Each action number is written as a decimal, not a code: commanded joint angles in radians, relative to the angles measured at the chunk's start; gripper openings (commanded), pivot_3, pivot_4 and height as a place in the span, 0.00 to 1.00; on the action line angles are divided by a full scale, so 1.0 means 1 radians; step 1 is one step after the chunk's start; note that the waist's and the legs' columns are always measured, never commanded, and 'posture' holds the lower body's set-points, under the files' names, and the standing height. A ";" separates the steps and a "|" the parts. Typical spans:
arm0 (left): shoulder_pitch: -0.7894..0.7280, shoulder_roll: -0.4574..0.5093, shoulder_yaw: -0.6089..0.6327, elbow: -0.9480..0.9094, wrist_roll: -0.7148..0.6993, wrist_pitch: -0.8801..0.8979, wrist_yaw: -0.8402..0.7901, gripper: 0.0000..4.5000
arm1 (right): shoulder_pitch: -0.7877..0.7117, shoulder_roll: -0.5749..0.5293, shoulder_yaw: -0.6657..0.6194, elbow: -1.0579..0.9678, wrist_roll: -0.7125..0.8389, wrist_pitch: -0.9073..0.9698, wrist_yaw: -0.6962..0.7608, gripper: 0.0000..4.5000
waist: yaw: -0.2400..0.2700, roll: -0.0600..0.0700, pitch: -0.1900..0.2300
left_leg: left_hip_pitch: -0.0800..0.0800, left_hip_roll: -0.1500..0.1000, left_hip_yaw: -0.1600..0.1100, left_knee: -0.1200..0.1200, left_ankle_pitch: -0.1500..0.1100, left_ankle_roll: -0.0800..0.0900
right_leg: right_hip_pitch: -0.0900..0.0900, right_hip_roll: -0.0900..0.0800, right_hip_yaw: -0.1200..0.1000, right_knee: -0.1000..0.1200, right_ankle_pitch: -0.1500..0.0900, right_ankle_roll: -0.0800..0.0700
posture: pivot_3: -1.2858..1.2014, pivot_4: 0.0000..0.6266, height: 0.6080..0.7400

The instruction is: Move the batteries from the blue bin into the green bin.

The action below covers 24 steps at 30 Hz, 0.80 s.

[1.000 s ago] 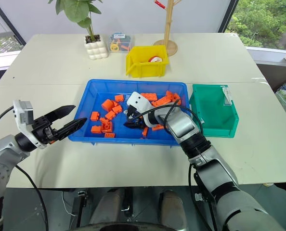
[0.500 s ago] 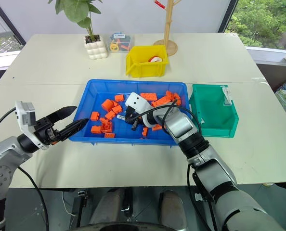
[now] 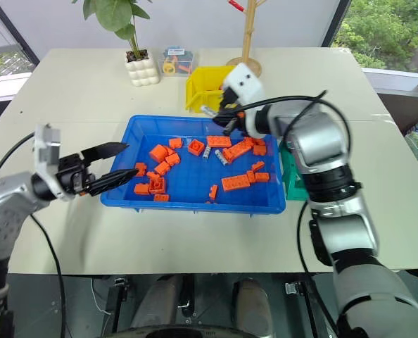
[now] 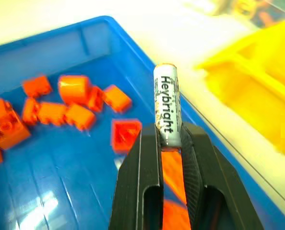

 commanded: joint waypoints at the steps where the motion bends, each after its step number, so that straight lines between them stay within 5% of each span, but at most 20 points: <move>1: -0.120 -0.003 -0.069 0.113 0.061 -0.057 -0.105 1.00 | 0.029 -0.078 -0.074 -0.130 0.038 0.085 -0.014 0.00 | -0.002 0.000 0.000 | -0.001 0.000 0.000 0.000 0.000 0.000 | -0.001 0.000 0.000 0.000 0.000 0.000 | 0.52 0.24 1.00; 12: -0.436 -0.154 -0.229 0.517 0.232 -0.226 -0.336 1.00 | 0.292 -0.339 -0.349 -0.347 0.082 0.279 -0.098 0.00 | 0.004 0.000 0.000 | -0.006 0.000 0.001 0.002 0.000 0.000 | -0.005 0.000 0.000 0.001 0.000 0.000 | 0.52 0.24 1.00; 24: -0.496 -0.200 -0.221 0.618 0.292 -0.276 -0.392 1.00 | 0.490 -0.361 -0.447 -0.405 0.120 0.305 -0.162 0.00 | 0.001 0.000 0.000 | -0.006 0.000 0.001 0.003 0.001 0.000 | -0.005 0.001 0.000 0.001 0.000 0.000 | 0.52 0.24 1.00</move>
